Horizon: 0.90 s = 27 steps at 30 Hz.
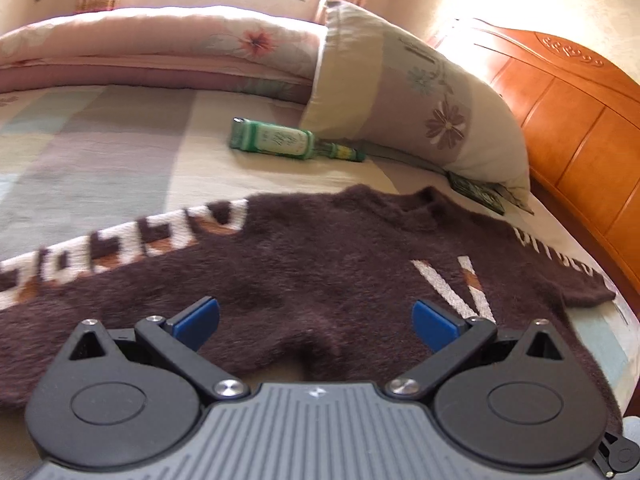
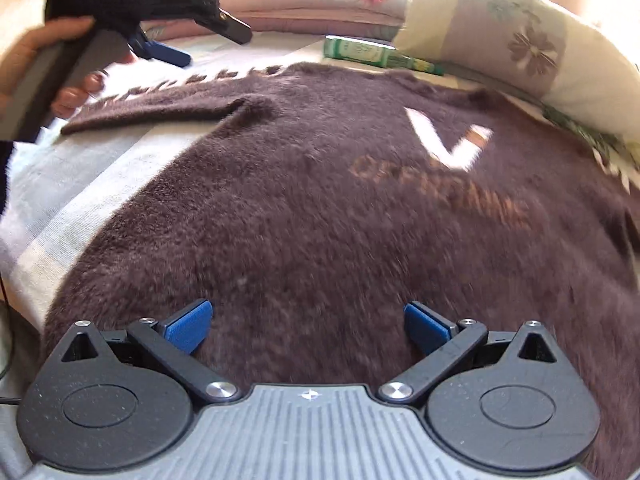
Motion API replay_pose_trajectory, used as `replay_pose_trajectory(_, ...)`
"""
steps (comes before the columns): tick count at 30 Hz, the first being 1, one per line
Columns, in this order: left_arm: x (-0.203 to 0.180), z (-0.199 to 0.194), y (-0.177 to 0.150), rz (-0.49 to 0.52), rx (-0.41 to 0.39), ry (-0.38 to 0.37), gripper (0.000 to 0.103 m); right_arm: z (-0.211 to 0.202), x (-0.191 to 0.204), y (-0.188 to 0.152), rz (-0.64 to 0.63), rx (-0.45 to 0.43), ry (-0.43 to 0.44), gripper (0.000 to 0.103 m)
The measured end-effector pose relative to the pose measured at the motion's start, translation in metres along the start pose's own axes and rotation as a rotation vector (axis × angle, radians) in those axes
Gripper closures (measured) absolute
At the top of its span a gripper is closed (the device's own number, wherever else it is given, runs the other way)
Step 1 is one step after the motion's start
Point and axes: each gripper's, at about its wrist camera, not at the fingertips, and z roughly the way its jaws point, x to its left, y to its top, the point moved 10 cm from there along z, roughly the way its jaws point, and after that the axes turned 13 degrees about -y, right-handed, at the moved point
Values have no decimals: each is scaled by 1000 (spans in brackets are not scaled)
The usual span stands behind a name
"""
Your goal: Fold clothes
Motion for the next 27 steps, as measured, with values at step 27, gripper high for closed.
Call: replay_pose_trajectory(27,181,-115,-40,-447,-74,314,1,-4,2,-1,3,30,-39,0)
